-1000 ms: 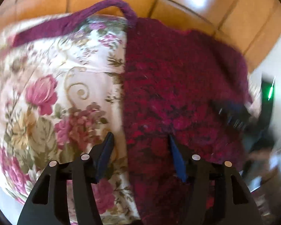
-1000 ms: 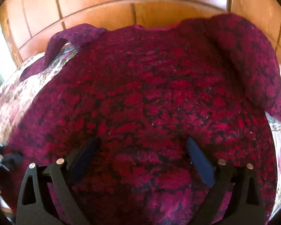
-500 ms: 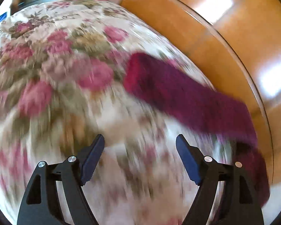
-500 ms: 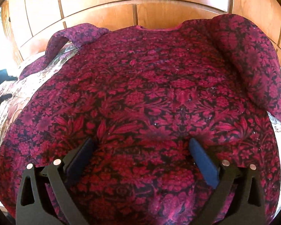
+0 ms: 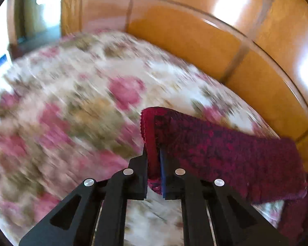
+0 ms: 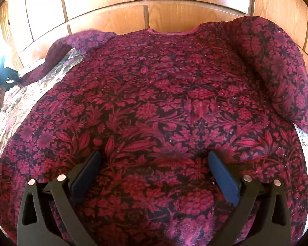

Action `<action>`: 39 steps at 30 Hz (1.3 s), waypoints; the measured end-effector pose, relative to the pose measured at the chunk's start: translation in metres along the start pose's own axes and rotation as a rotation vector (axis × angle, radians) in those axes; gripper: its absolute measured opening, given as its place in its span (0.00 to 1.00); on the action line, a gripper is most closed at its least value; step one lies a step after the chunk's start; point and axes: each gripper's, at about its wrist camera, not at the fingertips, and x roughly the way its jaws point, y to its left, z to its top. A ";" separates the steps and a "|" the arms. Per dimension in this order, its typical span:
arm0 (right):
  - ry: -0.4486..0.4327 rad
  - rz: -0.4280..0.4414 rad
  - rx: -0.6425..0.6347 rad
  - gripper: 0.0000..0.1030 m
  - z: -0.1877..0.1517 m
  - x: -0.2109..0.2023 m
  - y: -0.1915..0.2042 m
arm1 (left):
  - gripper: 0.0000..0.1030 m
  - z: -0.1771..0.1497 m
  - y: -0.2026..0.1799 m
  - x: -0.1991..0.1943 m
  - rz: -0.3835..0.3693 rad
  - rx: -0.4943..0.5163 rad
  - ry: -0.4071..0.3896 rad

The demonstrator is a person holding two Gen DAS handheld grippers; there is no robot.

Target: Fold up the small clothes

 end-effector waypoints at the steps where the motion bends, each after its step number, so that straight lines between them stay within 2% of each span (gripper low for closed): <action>1: 0.000 0.000 0.000 0.98 0.000 0.000 0.000 | 0.07 0.008 0.007 -0.001 0.036 -0.007 -0.018; 6: -0.003 -0.002 -0.001 0.98 0.000 0.000 0.000 | 0.06 0.031 0.016 0.004 0.151 0.018 -0.070; 9: -0.003 -0.004 -0.001 0.98 0.000 0.000 0.000 | 0.06 0.030 -0.001 0.012 0.255 0.124 -0.098; 11: -0.003 -0.003 -0.001 0.98 0.000 0.000 0.000 | 0.06 0.031 -0.002 0.023 0.277 0.093 -0.052; 13: -0.003 -0.002 -0.001 0.98 0.000 0.000 0.000 | 0.08 0.031 0.000 0.019 0.266 -0.005 -0.027; 14: -0.003 -0.002 -0.001 0.98 0.000 0.000 0.000 | 0.14 0.027 -0.006 0.009 0.222 -0.040 -0.044; 16: -0.008 -0.002 -0.001 0.98 0.000 -0.001 0.000 | 0.67 0.012 -0.028 -0.017 0.104 -0.037 -0.107; 17: -0.010 -0.001 0.000 0.98 0.000 -0.001 0.000 | 0.75 0.001 -0.041 -0.035 0.052 -0.028 -0.151; 18: -0.012 -0.001 0.001 0.98 -0.001 -0.001 0.000 | 0.77 -0.005 -0.050 -0.044 0.021 -0.022 -0.169; 21: -0.014 0.002 0.003 0.98 -0.001 -0.001 0.000 | 0.78 -0.041 -0.096 -0.076 -0.172 0.027 -0.153; 23: -0.017 0.004 0.006 0.98 -0.001 -0.001 -0.001 | 0.78 -0.066 -0.127 -0.089 -0.295 0.068 -0.108; 25: -0.018 0.011 0.012 0.98 -0.001 -0.002 -0.002 | 0.77 -0.095 -0.161 -0.100 -0.382 0.124 -0.058; 27: -0.007 0.017 0.018 0.98 0.001 -0.004 -0.004 | 0.77 -0.134 -0.202 -0.113 -0.469 0.226 -0.002; 30: 0.029 0.054 0.056 0.96 0.010 -0.014 -0.012 | 0.77 -0.181 -0.244 -0.127 -0.512 0.369 0.015; 32: 0.002 0.079 0.114 0.92 0.014 -0.032 -0.027 | 0.78 -0.214 -0.270 -0.133 -0.536 0.457 0.052; 35: -0.098 0.079 0.280 0.89 0.016 -0.073 -0.082 | 0.77 -0.256 -0.299 -0.134 -0.531 0.601 0.077; 38: -0.147 0.076 0.521 0.76 0.004 -0.096 -0.154 | 0.77 -0.282 -0.316 -0.126 -0.518 0.677 0.116; 39: -0.149 0.086 0.602 0.69 -0.003 -0.098 -0.177 | 0.78 -0.288 -0.318 -0.120 -0.502 0.684 0.132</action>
